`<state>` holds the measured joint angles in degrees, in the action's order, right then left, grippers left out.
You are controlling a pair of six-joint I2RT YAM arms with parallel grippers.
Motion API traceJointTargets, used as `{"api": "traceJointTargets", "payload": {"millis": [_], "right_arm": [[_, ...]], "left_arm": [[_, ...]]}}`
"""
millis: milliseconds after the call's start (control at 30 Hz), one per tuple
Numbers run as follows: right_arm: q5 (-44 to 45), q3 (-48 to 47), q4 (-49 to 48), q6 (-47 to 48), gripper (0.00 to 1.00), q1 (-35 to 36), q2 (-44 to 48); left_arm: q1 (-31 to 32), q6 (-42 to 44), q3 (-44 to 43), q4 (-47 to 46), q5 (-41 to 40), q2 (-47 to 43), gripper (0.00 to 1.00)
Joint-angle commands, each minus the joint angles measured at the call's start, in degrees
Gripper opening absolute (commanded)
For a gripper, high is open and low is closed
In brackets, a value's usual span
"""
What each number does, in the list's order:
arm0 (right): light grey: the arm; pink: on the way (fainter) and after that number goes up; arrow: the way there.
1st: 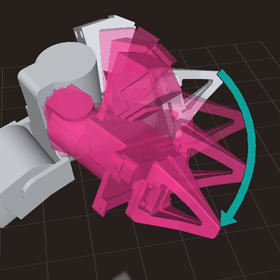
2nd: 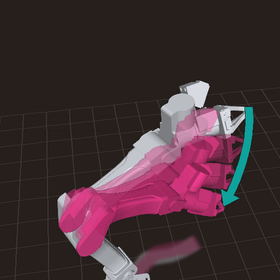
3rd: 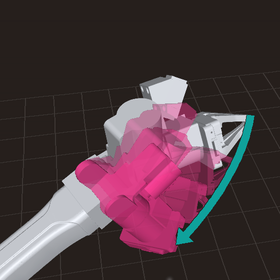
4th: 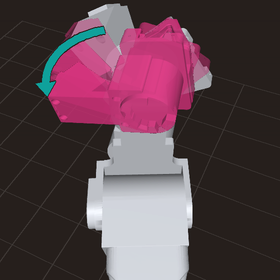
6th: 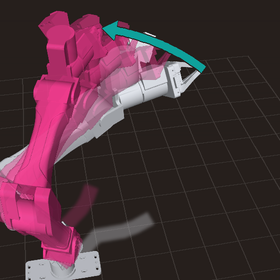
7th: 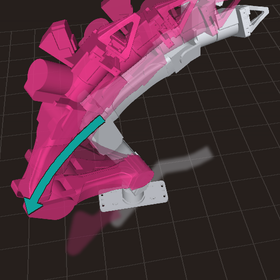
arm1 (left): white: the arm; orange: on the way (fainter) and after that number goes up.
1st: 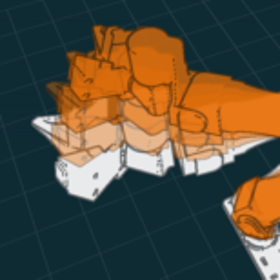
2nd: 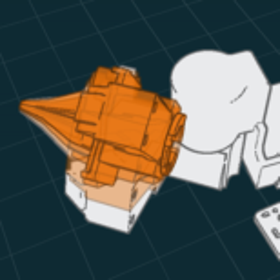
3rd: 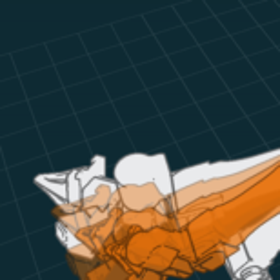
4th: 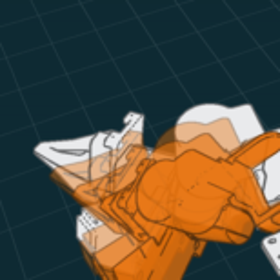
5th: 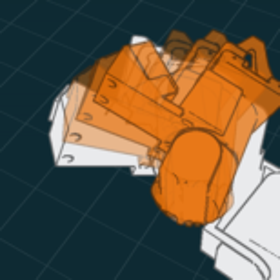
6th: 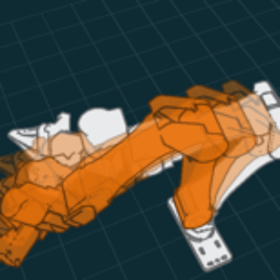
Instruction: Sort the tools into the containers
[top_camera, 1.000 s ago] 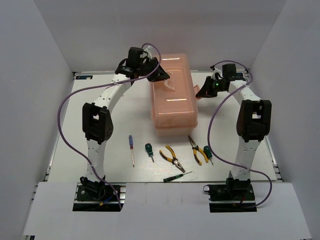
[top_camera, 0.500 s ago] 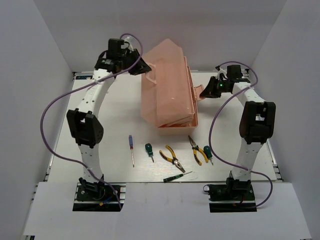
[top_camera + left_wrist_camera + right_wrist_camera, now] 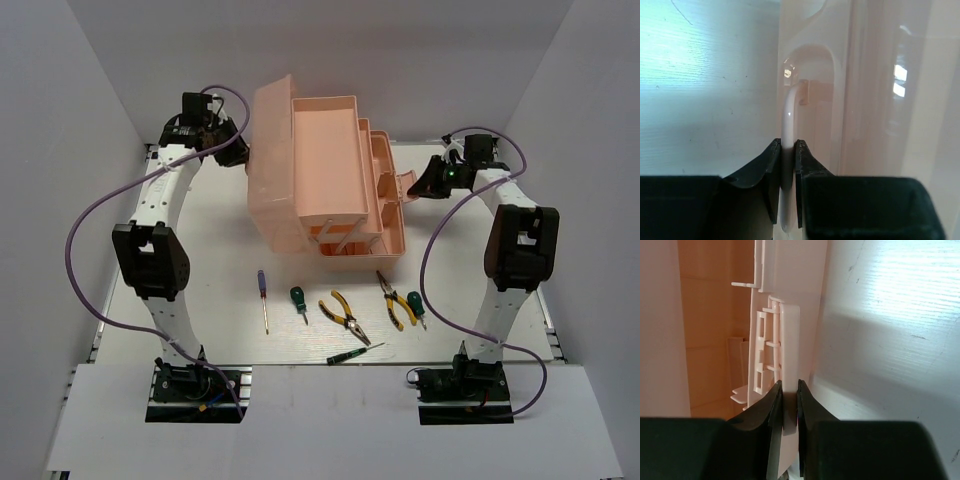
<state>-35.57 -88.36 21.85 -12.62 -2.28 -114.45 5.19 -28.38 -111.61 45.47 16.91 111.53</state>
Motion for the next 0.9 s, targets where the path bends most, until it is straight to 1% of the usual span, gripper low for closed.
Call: {"api": "traceJointTargets", "payload": {"millis": [0,33,67,100,167,200,233,267,300,367,433,467,500,533,567,600,633,667,700,767,800,833,867], "right_arm": [[2.09,0.55,-2.16,0.93,0.00,-2.11,3.36],[0.95,0.73,-2.07,1.19,0.14,-1.94,3.36],[0.51,0.73,-2.07,1.81,0.28,-1.93,3.53],[-0.54,0.99,-1.72,1.99,0.46,-2.02,3.97],[-1.25,1.17,-1.20,2.95,0.54,-2.29,4.33],[-1.25,1.34,-0.93,3.22,0.56,-2.55,4.76],[-1.34,1.52,-0.67,3.65,0.60,-2.98,5.20],[-1.34,2.13,-0.06,4.35,0.64,-3.08,5.73],[-1.17,2.48,0.12,5.06,0.64,-3.43,6.86],[-1.25,3.88,1.18,6.81,0.66,-4.31,8.71],[-2.47,4.51,3.10,10.41,0.67,-5.09,11.34],[-3.35,5.29,5.20,14.69,0.68,-5.01,12.05],[-4.15,6.17,6.62,20.47,0.68,-5.10,12.93],[-5.11,7.40,10.20,27.32,0.68,-5.19,13.81],[-8.51,8.11,12.41,35.39,0.68,-4.93,16.43],[-9.16,10.20,20.70,43.91,0.66,-4.92,17.24],[-10.47,11.00,24.17,48.26,0.63,-4.75,18.81],[-10.05,12.06,27.43,51.70,0.57,-4.23,20.74],[-9.00,17.55,31.55,56.00,0.54,-3.87,23.20],[-3.92,22.06,31.59,56.57,0.46,-2.39,27.33],[-0.85,27.05,30.03,55.44,0.44,-1.94,31.01],[0.66,31.80,29.05,54.47,0.44,-0.63,32.61],[2.16,36.19,27.30,53.59,0.46,-0.09,36.80]], "left_arm": [[-1.14,2.10,-1.15,1.45,-5.04,-0.52,0.26],[-1.15,2.10,-1.85,2.07,-6.17,-0.52,0.35],[-1.67,2.10,-2.72,2.86,-6.97,-0.52,0.50],[-2.37,2.10,-2.73,4.00,-7.76,-0.52,0.58],[-3.25,2.10,-3.26,5.23,-10.04,-0.52,0.69],[-3.26,2.10,-3.26,6.11,-11.27,-1.22,0.72],[-4.13,2.10,-3.96,8.03,-14.07,-1.22,0.75],[-4.92,1.58,-3.96,8.92,-15.49,-2.79,0.76],[-5.71,1.57,-3.96,9.45,-18.02,-3.59,0.76],[-6.33,1.57,-2.91,10.51,-20.41,-5.43,0.76],[-6.33,1.57,-1.08,10.51,-22.70,-9.03,0.76],[-6.33,1.57,-0.19,10.51,-22.71,-10.35,0.76],[-6.33,2.18,0.60,9.99,-22.71,-11.58,0.75],[-6.33,2.19,2.35,9.46,-22.71,-12.90,0.72],[-5.29,4.37,3.50,7.72,-22.71,-16.13,0.68],[-5.28,5.52,6.29,6.66,-21.66,-18.16,0.50],[-5.28,6.40,7.97,5.86,-19.65,-20.01,0.35],[-4.76,8.32,10.08,2.90,-16.93,-24.56,0.19],[-4.75,9.21,14.80,1.47,-12.64,-27.04,0.01],[-3.18,11.58,19.13,0.32,-8.75,-31.44,0.00],[-2.56,12.29,22.63,1.36,-6.30,-33.20,0.00],[-1.95,13.08,24.49,2.94,-5.49,-36.09,0.05],[-1.24,13.70,26.69,4.69,-5.48,-37.59,0.10]]}}
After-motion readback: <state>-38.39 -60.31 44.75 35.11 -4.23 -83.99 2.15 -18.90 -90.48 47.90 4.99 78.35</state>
